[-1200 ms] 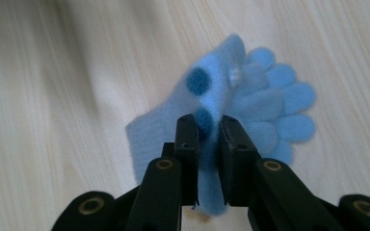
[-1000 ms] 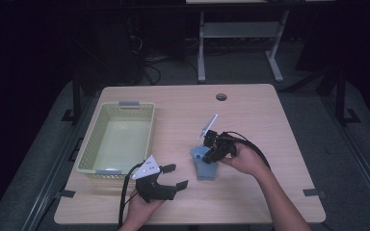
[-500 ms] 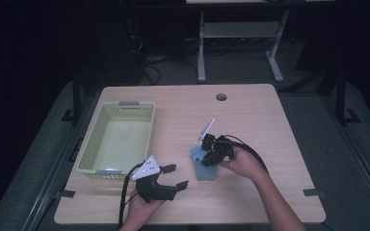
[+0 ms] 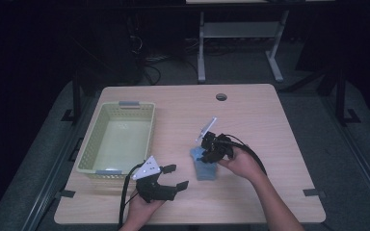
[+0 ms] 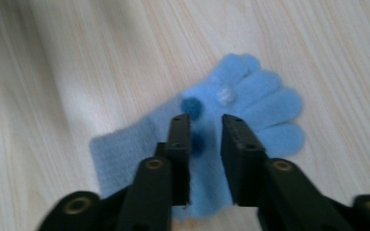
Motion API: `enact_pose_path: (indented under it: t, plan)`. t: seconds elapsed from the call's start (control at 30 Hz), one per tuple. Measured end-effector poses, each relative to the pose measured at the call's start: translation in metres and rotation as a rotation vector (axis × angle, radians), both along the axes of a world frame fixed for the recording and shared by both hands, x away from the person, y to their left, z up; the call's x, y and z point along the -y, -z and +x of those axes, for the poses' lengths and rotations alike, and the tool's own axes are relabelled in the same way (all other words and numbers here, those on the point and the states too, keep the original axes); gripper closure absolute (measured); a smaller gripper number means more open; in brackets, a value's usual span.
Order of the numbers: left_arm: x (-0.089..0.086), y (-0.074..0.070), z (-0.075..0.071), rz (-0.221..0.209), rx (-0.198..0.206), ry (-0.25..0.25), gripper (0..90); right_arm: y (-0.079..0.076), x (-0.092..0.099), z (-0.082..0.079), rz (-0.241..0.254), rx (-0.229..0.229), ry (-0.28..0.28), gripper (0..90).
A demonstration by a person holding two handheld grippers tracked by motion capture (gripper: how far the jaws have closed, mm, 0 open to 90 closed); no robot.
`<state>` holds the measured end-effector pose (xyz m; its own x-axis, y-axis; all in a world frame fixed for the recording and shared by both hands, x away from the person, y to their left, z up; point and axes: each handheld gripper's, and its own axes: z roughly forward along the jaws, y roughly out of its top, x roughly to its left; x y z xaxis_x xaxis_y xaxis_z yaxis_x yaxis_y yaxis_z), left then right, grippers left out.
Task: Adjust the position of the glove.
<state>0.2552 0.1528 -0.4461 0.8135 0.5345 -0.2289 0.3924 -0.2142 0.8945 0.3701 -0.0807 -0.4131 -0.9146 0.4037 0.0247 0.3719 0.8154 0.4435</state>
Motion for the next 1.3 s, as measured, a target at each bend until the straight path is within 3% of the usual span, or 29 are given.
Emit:
enact_pose_path:
  t: [0.1,0.37,0.63,0.67,0.77,0.93,0.97,1.07,1.1,1.13,1.17,1.27,1.3]
  plan:
    - [0.001,0.0,-0.001,0.011,0.001,-0.004,22.1,0.005,-0.002,0.001,0.001,-0.016,0.009,82.9]
    - [0.001,0.001,0.0,0.023,-0.003,0.004,22.8,0.022,-0.005,0.003,0.002,-0.051,0.03,84.5]
    - [0.004,0.003,0.0,0.033,-0.017,0.019,25.2,0.016,-0.001,-0.002,0.034,-0.026,0.055,69.4]
    - [0.003,0.003,0.001,0.025,-0.037,0.033,27.0,0.015,0.005,-0.004,0.06,-0.031,0.079,63.1]
    - [0.005,0.005,0.002,0.006,-0.07,0.027,28.0,0.012,0.016,-0.009,0.101,-0.014,0.127,55.8]
    - [0.009,0.005,0.003,0.003,-0.099,0.01,28.0,0.01,0.037,-0.018,0.186,-0.048,0.224,47.5]
    - [0.01,0.005,0.003,-0.004,-0.114,0.001,27.9,0.009,0.041,-0.02,0.195,-0.034,0.24,46.6]
    - [0.01,0.006,0.008,-0.055,-0.199,-0.007,27.8,0.009,0.05,-0.025,0.227,-0.04,0.284,44.7]
    - [0.01,0.006,0.008,-0.055,-0.199,-0.007,27.8,0.009,0.05,-0.025,0.227,-0.04,0.284,44.7]
    - [0.01,0.005,0.011,-0.068,-0.236,-0.02,27.8,0.007,0.056,-0.029,0.257,-0.061,0.324,45.2]
    - [0.01,0.005,0.011,-0.068,-0.236,-0.02,27.8,0.007,0.058,-0.031,0.278,-0.058,0.346,45.2]
    - [0.013,0.003,0.02,-0.077,-0.323,-0.072,27.8,0.009,0.064,-0.035,0.308,-0.081,0.384,45.4]
    - [0.013,0.003,0.02,-0.077,-0.323,-0.072,27.7,0.009,0.064,-0.035,0.308,-0.081,0.384,45.4]
